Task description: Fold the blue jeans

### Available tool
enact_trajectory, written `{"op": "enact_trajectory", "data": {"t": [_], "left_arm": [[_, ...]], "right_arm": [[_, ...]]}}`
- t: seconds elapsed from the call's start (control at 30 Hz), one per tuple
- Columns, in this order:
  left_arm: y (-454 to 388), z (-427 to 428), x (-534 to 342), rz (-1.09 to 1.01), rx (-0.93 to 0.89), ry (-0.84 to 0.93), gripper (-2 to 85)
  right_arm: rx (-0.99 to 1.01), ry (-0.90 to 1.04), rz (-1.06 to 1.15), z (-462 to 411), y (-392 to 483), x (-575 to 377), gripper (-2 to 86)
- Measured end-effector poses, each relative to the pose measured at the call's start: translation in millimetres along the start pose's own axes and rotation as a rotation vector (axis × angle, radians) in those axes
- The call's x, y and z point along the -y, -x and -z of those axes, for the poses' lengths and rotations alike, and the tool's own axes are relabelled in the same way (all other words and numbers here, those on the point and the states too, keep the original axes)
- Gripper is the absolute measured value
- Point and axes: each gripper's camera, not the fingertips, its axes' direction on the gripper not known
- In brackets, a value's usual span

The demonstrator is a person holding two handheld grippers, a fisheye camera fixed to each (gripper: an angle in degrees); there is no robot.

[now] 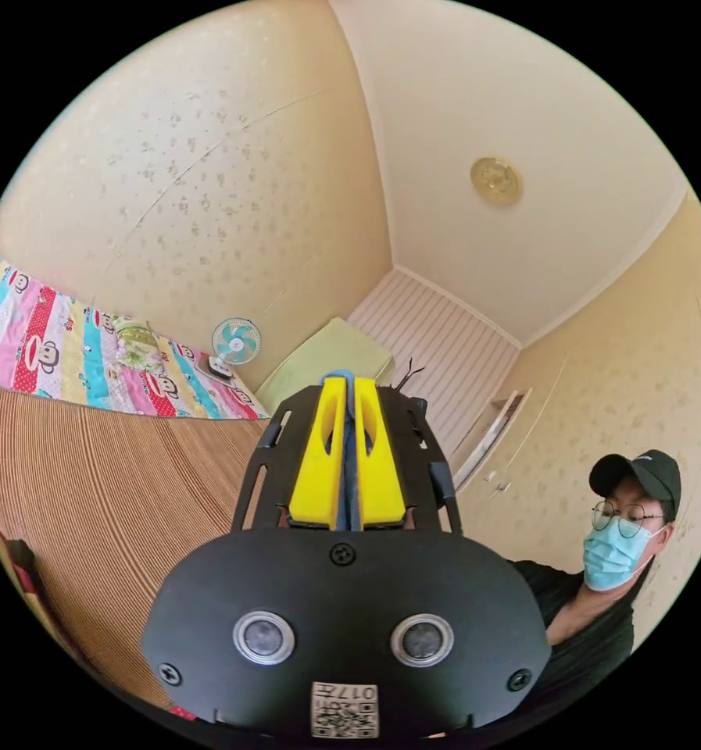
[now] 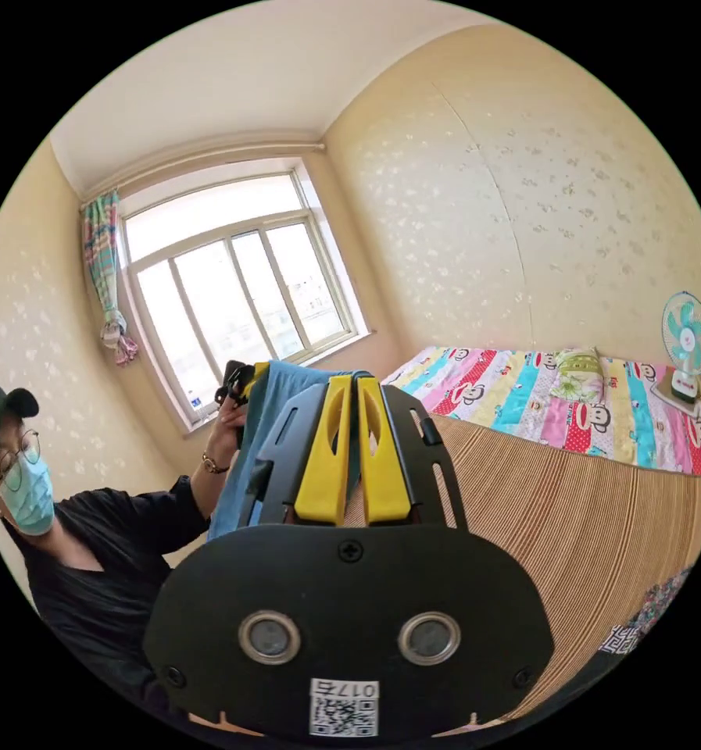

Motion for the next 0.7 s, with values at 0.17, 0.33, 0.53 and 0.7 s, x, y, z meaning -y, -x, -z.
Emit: {"op": "enact_trajectory", "data": {"t": [0.17, 0.33, 0.53, 0.7], "left_arm": [[100, -19, -13, 0.095, 0.039, 0.039, -0.1], [187, -55, -170, 0.126, 0.234, 0.345, 1.8], [273, -54, -393, 0.500, 0.109, 0.519, 7.6], [316, -23, -394, 0.629, 0.174, 0.327, 13.2]], "right_arm": [[0.008, -0.008, -0.047, -51, -57, -17, 1.3], [-0.109, 0.224, -0.092, -102, -100, -158, 1.9], [-0.126, 0.522, -0.517, -111, -163, -432, 4.1], [0.119, 0.204, -0.844, -63, -181, -507, 10.9]]}}
